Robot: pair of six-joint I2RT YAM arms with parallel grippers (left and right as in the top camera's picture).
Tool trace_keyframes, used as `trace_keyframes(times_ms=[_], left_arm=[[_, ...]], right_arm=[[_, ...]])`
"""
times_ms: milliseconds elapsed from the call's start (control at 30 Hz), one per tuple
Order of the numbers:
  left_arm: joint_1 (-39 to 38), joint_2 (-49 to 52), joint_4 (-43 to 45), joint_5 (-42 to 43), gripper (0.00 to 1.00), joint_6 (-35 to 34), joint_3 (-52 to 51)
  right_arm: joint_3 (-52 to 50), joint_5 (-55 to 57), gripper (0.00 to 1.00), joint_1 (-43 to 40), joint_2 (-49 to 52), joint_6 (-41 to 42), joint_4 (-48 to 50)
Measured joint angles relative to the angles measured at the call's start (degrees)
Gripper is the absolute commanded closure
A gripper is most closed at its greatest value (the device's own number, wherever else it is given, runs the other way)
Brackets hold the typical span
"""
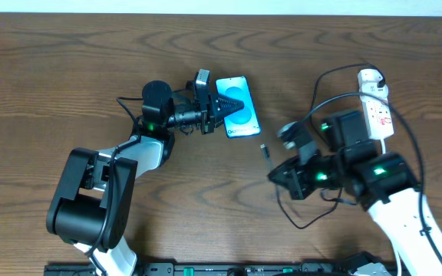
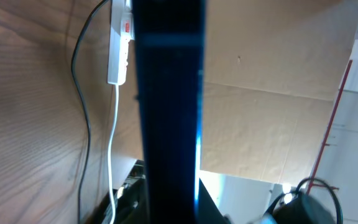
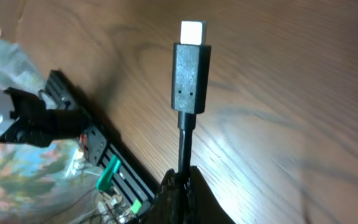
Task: Plug charger to phone and switch on socket
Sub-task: 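Lift the plug with the right gripper toward the phone's bottom port, then align the USB-C plug under the phone's port with the right gripper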
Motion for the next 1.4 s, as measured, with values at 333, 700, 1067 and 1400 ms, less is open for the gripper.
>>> trace_keyframes(times_ms=[333,700,1067,1400], left_arm=[[0.0,0.0,-0.02,-0.04,0.93,-1.73,0.0],[0.0,0.0,0.0,-0.2,0.92,-1.75,0.0],[0.0,0.02,0.0,-0.2,0.93,-1.29,0.0],[0.0,0.0,3.48,-0.17,0.93,-1.22,0.0]], right_arm=[[-2.16,8.76,0.99,8.15,0.0,10.97,8.5],[-2.16,10.1,0.99,10.36,3.74,17.38,12.28],[-2.16,9.22,0.99,10.36,4.2,20.0,13.31],[-2.16,8.7,0.99,10.36,4.2,23.17,13.99]])
